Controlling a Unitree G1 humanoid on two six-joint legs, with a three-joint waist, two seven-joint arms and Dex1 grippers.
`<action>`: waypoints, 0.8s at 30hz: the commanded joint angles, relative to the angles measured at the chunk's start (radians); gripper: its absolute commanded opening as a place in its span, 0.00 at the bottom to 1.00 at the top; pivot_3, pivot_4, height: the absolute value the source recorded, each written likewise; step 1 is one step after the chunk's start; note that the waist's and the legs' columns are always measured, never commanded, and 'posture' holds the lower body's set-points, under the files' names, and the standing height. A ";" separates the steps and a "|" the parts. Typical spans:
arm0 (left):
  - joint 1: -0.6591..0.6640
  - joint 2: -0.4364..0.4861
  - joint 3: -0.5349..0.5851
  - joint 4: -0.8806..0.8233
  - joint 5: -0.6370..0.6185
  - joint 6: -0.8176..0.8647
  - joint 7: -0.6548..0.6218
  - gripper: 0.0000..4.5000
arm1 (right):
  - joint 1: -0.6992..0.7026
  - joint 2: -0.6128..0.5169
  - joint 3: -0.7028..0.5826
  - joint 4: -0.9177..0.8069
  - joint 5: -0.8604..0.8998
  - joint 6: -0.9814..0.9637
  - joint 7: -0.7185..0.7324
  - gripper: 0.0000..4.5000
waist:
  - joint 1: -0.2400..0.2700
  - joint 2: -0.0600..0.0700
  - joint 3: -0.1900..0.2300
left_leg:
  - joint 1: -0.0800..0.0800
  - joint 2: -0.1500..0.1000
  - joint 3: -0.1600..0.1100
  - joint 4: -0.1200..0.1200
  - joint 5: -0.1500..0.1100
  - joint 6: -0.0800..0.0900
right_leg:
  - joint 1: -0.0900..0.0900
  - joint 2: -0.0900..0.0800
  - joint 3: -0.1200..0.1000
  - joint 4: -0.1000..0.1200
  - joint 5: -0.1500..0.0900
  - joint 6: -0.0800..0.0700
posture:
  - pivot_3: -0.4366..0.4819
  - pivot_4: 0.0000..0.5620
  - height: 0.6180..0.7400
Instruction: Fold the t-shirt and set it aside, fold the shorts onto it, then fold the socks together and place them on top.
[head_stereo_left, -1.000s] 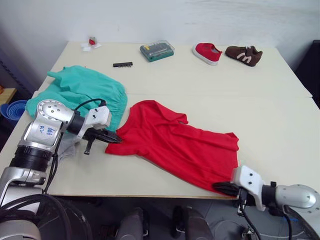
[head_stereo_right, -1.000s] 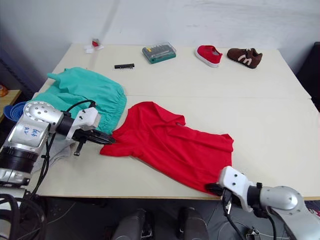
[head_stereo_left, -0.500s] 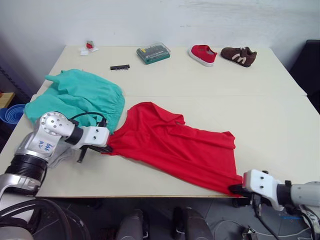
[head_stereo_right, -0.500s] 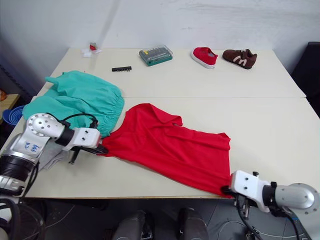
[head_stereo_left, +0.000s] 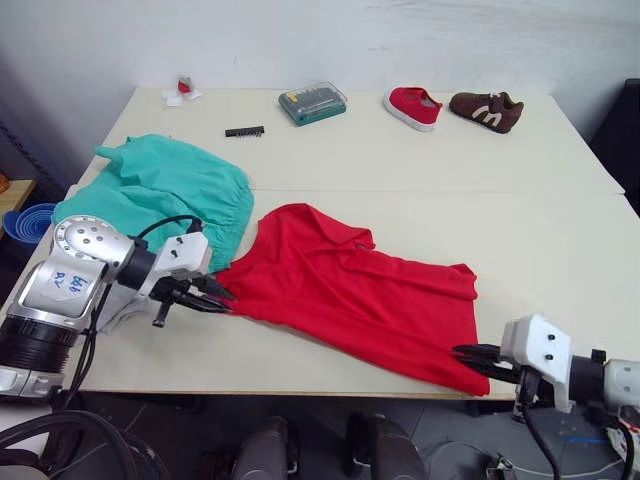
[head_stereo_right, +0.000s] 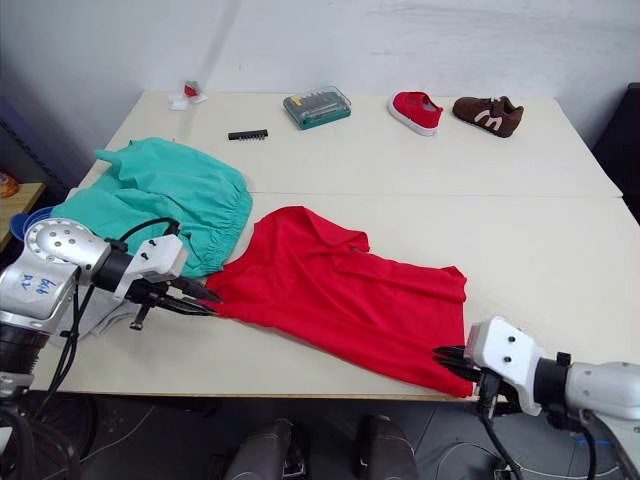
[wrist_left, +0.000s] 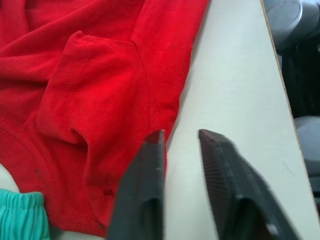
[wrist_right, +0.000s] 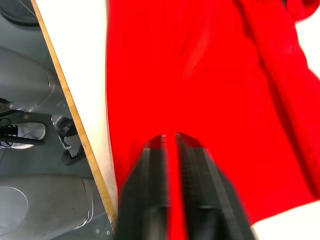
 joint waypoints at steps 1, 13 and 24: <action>0.007 0.021 -0.003 0.021 0.064 -0.111 0.005 0.56 | 0.031 0.014 0.034 -0.029 -0.070 -0.032 -0.027 0.44 | 0.000 0.000 0.000 | 0.000 0.000 0.000 0.000 0.000 0.000 | 0.000 0.000 0.000 0.000 0.000 0.000 | 0.48 0.27 1.00; -0.016 -0.050 -0.056 0.166 0.215 -0.312 0.104 0.83 | 0.034 0.046 0.117 0.028 -0.171 -0.063 -0.064 0.52 | 0.000 0.000 0.000 | 0.000 0.000 0.001 -0.001 -0.001 0.002 | -0.001 0.000 0.000 0.000 0.000 -0.001 | 0.48 0.27 1.00; -0.054 -0.103 -0.078 0.276 0.287 -0.366 0.160 0.64 | 0.062 0.034 0.118 0.092 -0.236 -0.126 -0.036 0.43 | 0.003 0.002 -0.001 | 0.001 0.000 0.000 0.000 -0.002 0.005 | 0.001 0.000 0.000 0.000 0.000 -0.001 | 0.48 0.27 1.00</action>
